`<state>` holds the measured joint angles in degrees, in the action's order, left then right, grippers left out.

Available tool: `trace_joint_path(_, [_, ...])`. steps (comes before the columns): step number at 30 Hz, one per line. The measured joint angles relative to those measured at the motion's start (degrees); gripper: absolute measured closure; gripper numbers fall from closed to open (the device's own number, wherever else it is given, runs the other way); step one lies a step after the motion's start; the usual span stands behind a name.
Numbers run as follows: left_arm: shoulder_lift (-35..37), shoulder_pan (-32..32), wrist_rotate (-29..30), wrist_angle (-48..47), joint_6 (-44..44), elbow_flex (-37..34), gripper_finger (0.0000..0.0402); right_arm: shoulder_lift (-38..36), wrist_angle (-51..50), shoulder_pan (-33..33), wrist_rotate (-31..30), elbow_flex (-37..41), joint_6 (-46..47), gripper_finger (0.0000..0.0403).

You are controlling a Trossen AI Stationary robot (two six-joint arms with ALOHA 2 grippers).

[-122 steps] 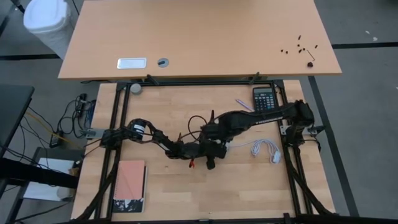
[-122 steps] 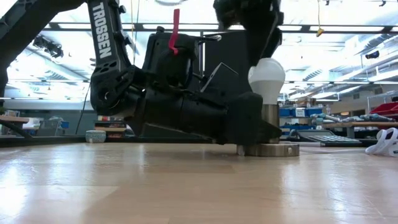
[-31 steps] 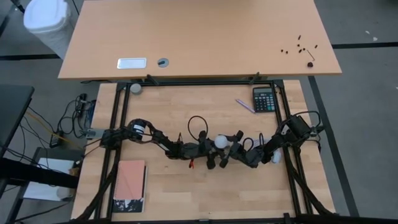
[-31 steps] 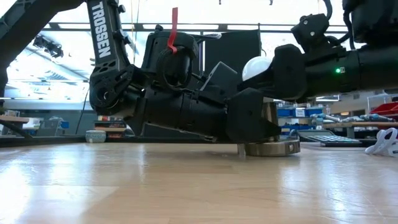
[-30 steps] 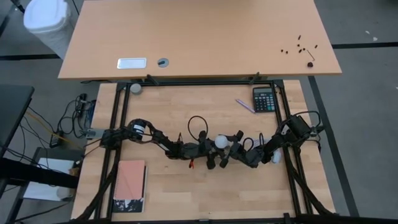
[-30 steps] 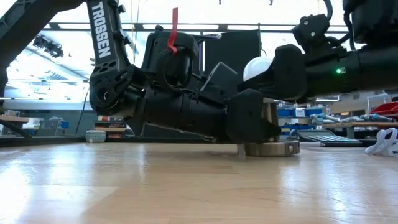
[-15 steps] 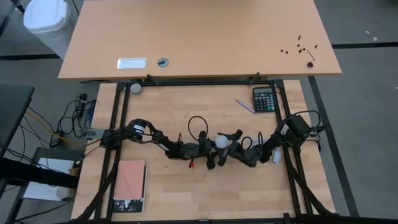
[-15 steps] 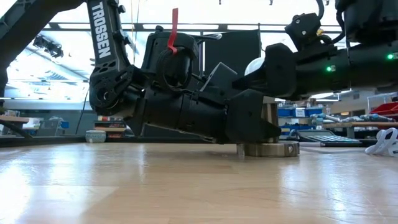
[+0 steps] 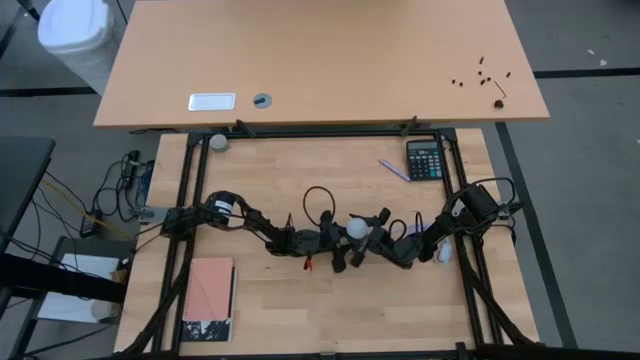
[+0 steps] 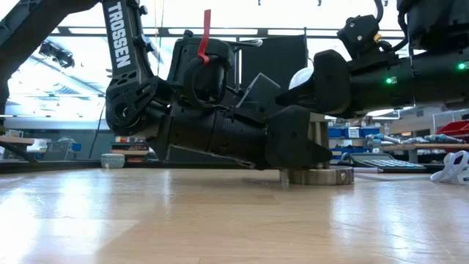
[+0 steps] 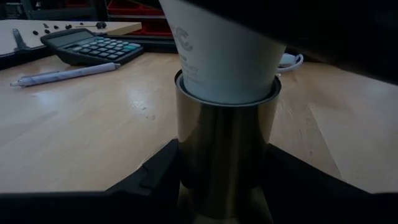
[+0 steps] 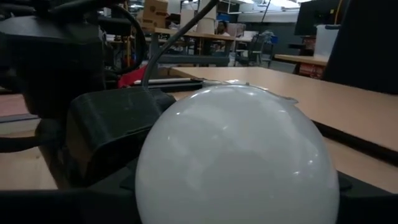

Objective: Screw lightbulb
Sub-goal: Remove the lightbulb from the lamp

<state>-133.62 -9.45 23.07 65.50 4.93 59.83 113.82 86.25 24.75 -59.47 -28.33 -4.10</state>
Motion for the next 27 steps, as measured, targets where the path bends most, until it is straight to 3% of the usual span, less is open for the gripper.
trace_joint_path(6, [0.0, 0.02, -5.08, -0.09, -1.01, -0.07, 0.0213, -0.07, 1.69, 0.03, 6.88, 2.68, 4.74, 0.0151])
trace_joint_path(15, [-0.07, 0.31, -22.2, 1.43, -5.38, -0.07, 0.0213, -2.8, 3.48, 1.46, 24.49, 8.19, 9.06, 0.0147])
trace_joint_path(21, [-0.07, 0.25, -27.79, 1.89, -6.31, -0.07, 0.0213, -3.98, 3.1, 0.47, 35.37, 9.2, 7.32, 0.0147])
trace_joint_path(27, [-0.11, 0.15, -31.58, 2.27, -6.38, -0.07, 0.0213, -3.98, 2.89, -3.82, 51.84, 9.22, 10.89, 0.0149])
